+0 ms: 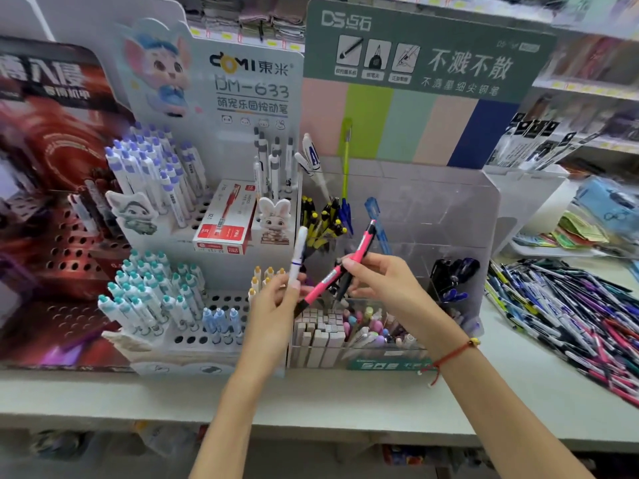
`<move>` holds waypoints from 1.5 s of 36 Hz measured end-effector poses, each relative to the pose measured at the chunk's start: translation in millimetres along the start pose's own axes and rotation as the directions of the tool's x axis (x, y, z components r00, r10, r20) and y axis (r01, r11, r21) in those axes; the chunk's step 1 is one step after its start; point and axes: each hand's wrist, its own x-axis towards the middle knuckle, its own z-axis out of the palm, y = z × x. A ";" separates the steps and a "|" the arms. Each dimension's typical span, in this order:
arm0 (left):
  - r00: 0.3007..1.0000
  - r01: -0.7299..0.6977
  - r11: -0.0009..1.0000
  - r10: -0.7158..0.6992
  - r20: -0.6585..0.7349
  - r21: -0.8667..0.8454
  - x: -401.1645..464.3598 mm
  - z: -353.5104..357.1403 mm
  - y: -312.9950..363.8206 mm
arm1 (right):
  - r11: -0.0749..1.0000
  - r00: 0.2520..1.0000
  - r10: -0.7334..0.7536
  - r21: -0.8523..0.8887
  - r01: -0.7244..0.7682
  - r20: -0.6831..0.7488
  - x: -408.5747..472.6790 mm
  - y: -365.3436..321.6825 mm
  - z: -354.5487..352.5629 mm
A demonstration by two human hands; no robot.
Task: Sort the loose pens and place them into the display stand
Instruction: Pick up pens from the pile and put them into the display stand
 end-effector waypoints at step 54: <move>0.998 -0.055 0.997 0.054 0.034 0.056 -13.8 37.6 -8.8 | 0.741 0.929 -0.302 -0.665 0.089 -0.212 26.8 39.2 -51.9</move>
